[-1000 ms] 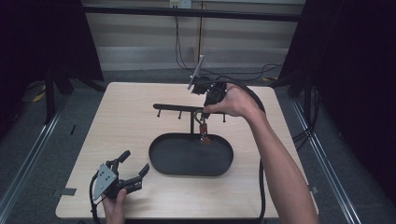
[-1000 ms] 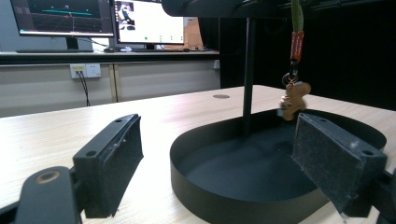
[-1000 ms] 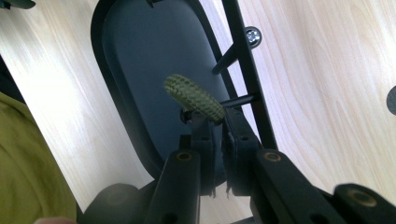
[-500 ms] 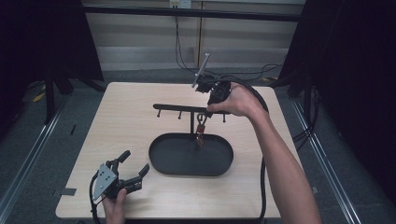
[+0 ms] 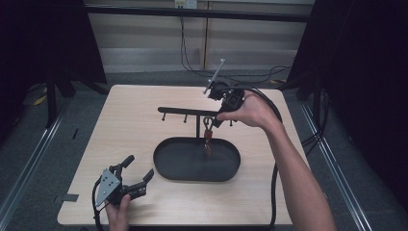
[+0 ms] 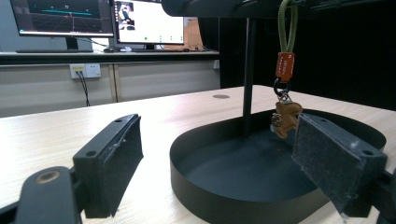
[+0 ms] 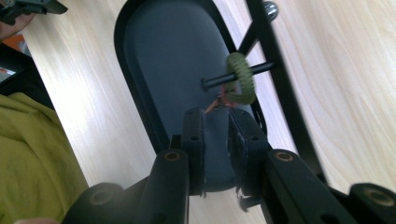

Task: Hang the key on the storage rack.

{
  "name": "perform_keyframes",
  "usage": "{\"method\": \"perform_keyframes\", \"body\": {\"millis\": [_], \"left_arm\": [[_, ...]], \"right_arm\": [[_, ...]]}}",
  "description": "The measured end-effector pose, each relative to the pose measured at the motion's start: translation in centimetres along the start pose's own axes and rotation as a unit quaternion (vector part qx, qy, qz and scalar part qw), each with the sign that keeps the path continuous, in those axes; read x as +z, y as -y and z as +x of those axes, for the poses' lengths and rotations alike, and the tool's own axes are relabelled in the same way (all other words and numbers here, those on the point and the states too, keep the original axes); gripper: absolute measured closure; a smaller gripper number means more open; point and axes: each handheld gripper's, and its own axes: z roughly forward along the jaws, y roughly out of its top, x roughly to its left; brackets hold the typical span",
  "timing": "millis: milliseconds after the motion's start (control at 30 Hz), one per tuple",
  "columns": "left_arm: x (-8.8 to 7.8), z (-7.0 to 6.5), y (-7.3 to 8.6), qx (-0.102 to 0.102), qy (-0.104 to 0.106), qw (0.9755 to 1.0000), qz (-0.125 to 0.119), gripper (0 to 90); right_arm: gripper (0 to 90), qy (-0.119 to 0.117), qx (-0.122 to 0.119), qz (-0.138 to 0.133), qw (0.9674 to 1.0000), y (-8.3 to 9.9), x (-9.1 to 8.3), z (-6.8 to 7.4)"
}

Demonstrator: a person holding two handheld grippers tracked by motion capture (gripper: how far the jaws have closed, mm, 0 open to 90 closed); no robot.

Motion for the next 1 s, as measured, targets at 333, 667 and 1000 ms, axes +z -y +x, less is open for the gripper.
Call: {"method": "perform_keyframes", "body": {"millis": [333,667,1000], "left_arm": [[0.0,0.0,0.0,-0.002,-0.001,1.0,-0.001,15.7],[0.0,0.0,0.0,0.002,0.002,1.0,0.001,15.7],[0.0,0.0,0.0,-0.001,0.002,1.0,-0.001,15.7]], "right_arm": [[72.1,-0.008,-0.001,-0.055,0.9984,2.7,0.7,1.6],[67.7,-0.012,-0.013,-0.124,0.9921,5.9,2.6,3.6],[57.6,-0.012,0.032,-0.241,0.97,10.2,4.4,4.6]]}}
